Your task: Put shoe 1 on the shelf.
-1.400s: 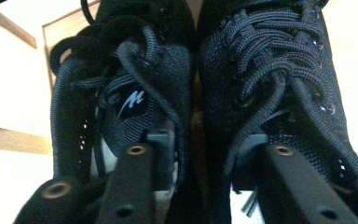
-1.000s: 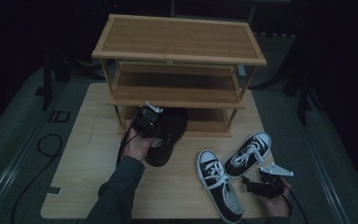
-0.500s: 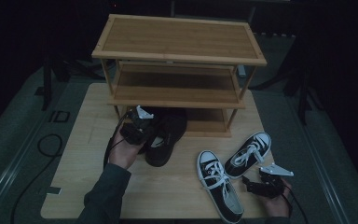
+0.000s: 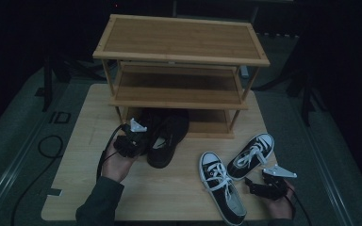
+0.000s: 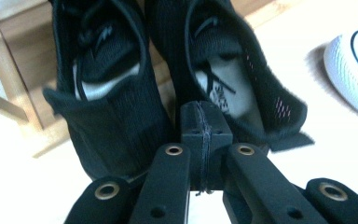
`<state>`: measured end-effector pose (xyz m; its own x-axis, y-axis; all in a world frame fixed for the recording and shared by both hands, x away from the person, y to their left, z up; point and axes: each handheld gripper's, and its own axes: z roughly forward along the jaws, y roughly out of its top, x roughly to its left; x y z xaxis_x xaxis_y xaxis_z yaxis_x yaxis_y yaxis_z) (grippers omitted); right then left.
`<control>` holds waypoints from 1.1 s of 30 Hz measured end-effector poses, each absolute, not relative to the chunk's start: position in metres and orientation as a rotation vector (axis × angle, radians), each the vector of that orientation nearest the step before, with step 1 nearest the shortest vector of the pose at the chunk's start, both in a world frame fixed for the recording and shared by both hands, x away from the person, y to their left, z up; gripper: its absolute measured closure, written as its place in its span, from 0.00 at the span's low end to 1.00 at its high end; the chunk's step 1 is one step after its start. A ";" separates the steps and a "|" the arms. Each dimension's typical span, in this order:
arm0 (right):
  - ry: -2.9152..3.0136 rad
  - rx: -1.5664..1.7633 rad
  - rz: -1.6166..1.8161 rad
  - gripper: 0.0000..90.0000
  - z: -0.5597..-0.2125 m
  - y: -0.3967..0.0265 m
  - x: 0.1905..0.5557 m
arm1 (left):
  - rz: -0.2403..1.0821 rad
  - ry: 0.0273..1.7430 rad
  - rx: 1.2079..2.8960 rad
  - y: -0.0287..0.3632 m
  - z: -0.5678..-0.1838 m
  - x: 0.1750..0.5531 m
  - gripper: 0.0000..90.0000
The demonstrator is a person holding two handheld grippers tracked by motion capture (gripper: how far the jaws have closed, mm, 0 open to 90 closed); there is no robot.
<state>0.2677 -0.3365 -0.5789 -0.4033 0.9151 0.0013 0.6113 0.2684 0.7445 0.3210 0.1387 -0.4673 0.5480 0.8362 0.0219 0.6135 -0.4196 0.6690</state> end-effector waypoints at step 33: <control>2.113 1.381 0.944 0.20 -0.579 -0.336 0.268 | 0.382 1.151 2.298 0.096 -0.538 0.309 1.00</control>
